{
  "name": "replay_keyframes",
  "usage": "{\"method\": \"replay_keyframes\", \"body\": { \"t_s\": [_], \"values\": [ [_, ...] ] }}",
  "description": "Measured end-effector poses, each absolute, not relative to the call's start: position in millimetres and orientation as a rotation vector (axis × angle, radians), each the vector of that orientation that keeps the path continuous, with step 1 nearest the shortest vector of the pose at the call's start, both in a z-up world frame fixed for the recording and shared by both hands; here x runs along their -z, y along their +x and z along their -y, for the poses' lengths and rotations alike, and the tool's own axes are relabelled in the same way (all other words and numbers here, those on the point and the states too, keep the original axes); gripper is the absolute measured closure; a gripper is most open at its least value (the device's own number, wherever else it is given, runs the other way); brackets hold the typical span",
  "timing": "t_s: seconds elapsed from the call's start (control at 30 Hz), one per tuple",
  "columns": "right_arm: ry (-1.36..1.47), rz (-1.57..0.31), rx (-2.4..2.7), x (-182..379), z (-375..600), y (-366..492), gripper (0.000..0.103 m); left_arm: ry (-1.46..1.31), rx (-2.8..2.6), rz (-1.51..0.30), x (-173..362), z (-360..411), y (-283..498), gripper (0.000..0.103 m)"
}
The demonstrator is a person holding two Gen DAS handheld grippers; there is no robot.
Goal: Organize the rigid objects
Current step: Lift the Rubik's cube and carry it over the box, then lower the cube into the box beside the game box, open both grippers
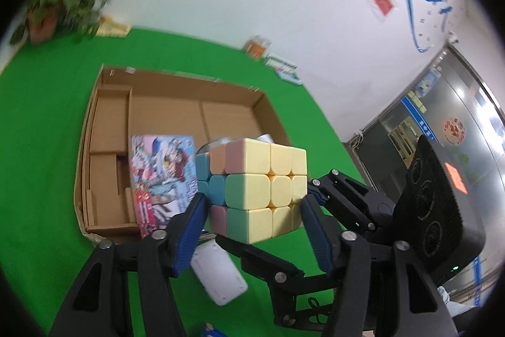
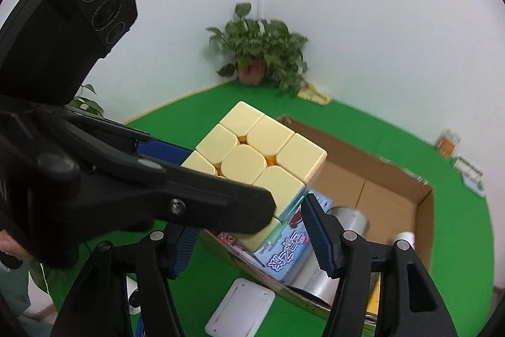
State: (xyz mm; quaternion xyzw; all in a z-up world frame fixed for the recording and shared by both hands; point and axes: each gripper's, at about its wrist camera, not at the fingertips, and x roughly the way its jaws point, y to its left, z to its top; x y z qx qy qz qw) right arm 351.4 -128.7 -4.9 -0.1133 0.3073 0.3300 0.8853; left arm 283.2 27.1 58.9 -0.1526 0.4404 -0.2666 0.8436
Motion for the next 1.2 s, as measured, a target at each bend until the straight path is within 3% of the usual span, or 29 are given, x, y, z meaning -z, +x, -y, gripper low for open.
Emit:
{"method": "replay_keyframes", "body": {
  "t_s": [0.47,1.07,1.13,1.2],
  "values": [
    [-0.205,-0.906,-0.772,126,102,411,0.044,-0.444,0.491,-1.157,43,-55,330,0.046],
    [-0.157,-0.952,-0.812,135,99,403,0.051,-0.478,0.454,-1.177,51,-78,326,0.048],
    [-0.135,-0.959,-0.798,134,103,400,0.050,-0.460,0.439,-1.156,48,-79,323,0.048],
    [-0.122,-0.952,-0.747,130,114,385,0.037,-0.452,0.443,-1.112,40,-82,314,0.048]
  ]
}}
